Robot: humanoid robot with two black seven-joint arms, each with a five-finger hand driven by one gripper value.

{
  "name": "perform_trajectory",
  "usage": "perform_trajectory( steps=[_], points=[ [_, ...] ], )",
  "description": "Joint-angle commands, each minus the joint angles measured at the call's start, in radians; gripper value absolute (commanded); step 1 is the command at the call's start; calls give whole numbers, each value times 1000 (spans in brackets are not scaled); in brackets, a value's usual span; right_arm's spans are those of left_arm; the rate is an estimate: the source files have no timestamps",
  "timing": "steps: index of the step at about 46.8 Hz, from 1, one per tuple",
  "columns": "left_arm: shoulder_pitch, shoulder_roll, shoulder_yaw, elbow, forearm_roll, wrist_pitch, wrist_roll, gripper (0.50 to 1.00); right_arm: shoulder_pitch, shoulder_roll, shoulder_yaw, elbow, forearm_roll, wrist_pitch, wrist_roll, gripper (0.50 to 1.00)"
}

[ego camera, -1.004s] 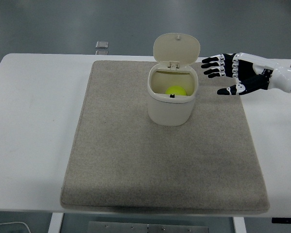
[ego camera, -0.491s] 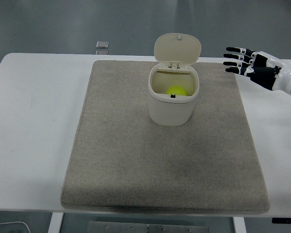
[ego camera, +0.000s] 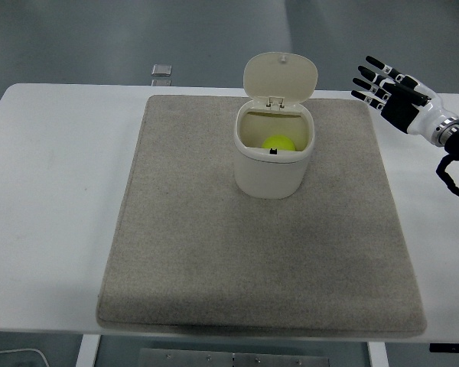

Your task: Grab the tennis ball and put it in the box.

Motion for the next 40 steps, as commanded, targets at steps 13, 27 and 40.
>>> perform_trajectory(
  steps=[13,27,40],
  points=[
    [0,0,0,0,0,0,0,992,-11,34,6,-5,63,-52,-31,897],
    [0,0,0,0,0,0,0,992,-20,36,10,-7,59,-41,-7,899],
    [0,0,1,0,0,0,0,992,-18,40,10,-8,59,-41,7,907]
  ],
)
